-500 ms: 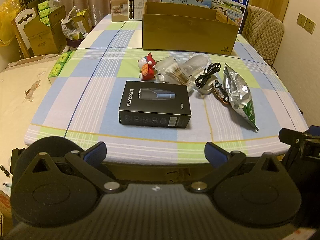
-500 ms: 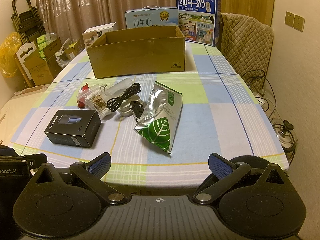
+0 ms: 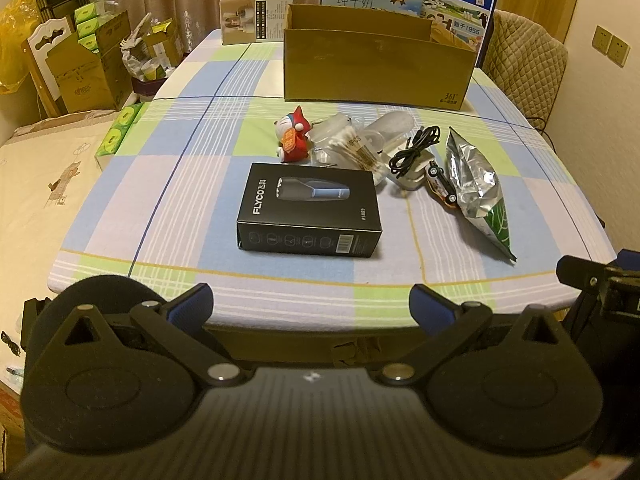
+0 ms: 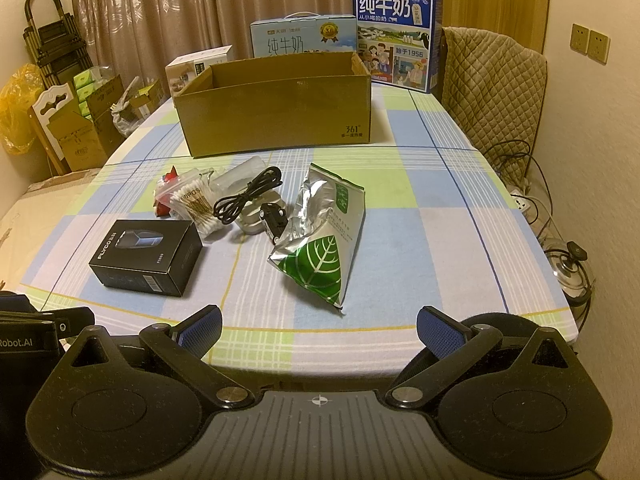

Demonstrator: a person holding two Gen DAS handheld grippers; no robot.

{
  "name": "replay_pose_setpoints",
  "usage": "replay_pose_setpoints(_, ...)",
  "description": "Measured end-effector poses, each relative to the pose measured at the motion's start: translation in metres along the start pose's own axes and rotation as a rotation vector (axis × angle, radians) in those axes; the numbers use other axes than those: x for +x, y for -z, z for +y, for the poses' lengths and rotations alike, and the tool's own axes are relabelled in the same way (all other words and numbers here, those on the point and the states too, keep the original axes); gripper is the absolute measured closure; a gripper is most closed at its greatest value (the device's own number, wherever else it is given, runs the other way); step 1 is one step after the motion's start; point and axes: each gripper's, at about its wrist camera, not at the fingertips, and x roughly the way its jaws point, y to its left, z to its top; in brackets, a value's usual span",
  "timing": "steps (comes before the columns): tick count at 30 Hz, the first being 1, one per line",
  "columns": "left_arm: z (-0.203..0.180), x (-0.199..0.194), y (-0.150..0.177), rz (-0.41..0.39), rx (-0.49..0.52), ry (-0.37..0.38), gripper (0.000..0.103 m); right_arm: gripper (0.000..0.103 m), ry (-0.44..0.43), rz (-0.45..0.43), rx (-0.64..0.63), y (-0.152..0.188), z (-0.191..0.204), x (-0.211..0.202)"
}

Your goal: Organize objects

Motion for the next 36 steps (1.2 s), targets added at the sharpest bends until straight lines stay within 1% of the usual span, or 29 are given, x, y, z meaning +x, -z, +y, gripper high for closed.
replay_pose_setpoints(36, 0.0016, 0.0022, -0.0007, 0.004, 0.006, 0.011, 0.0, 0.002, 0.0, 0.001, -0.003, 0.0013, -0.0006, 0.0025)
